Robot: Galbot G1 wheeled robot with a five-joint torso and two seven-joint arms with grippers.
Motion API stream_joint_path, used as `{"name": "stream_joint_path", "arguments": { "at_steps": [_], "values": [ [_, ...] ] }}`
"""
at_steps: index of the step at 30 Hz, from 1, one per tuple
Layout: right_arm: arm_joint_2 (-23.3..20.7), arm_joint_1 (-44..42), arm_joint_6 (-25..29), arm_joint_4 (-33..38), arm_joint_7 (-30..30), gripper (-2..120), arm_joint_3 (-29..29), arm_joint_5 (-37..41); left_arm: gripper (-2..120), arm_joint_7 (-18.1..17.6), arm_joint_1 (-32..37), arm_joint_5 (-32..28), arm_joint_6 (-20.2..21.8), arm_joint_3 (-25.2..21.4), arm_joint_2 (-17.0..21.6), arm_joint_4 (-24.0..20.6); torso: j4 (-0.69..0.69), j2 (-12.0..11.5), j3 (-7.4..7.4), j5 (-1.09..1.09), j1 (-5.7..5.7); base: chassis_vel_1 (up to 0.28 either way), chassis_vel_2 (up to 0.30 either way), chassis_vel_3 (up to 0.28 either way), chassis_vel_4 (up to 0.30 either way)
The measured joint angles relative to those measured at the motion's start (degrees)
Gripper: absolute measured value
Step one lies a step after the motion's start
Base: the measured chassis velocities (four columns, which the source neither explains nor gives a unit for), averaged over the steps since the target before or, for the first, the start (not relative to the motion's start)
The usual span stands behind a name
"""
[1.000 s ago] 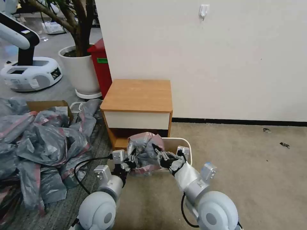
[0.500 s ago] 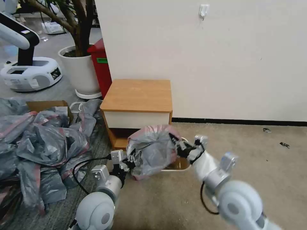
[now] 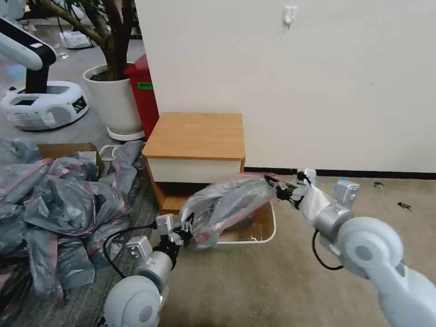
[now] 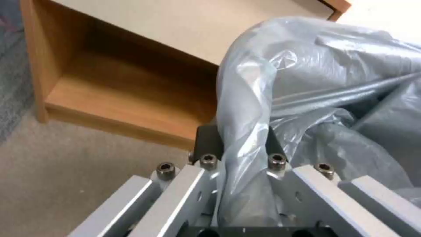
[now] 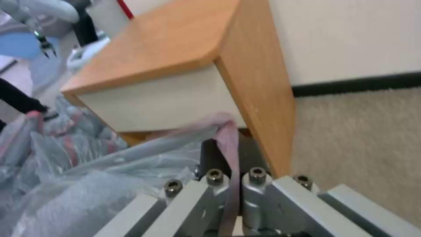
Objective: Pick up the garbage bag from the table and place it over the trash can.
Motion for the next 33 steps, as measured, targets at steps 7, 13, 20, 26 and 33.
{"name": "stream_joint_path", "arguments": {
  "at_steps": [7,13,20,26,33],
  "values": [
    [-2.7,-4.1,-2.1,1.8,1.6,0,4.2,6.4,5,0.1,-0.3,-2.3,0.2,-0.5,-1.1,0.7,0.00,0.0,-0.01,0.00,0.00,0.000,0.000,0.000,0.000],
    [-1.8,-6.5,-1.3,2.9,3.3,0,5.2,10.3,5,0.0,-0.5,-6.4,0.5,-1.3,-1.5,0.4,0.00,0.0,-0.01,0.00,0.00,0.000,0.000,0.000,0.000],
    [-0.3,-7.5,2.3,5.1,4.2,17,6.3,11.5,5,-0.3,-0.9,-8.9,1.0,-3.2,-1.0,0.2,0.01,0.0,-0.01,-0.01,0.00,0.000,0.000,0.000,0.000],
    [1.6,-9.0,4.4,8.1,5.7,37,6.7,13.4,5,-1.0,-1.8,-8.5,0.6,-4.0,-1.0,1.5,0.00,0.0,-0.01,-0.02,0.00,0.000,0.000,0.000,0.000],
    [10.6,-10.2,14.3,8.5,6.1,65,2.5,8.1,5,-1.4,-3.0,-6.8,-1.4,-5.7,-2.1,2.7,0.01,0.0,0.00,-0.03,0.00,0.000,0.000,0.000,0.000]
  ]
}}
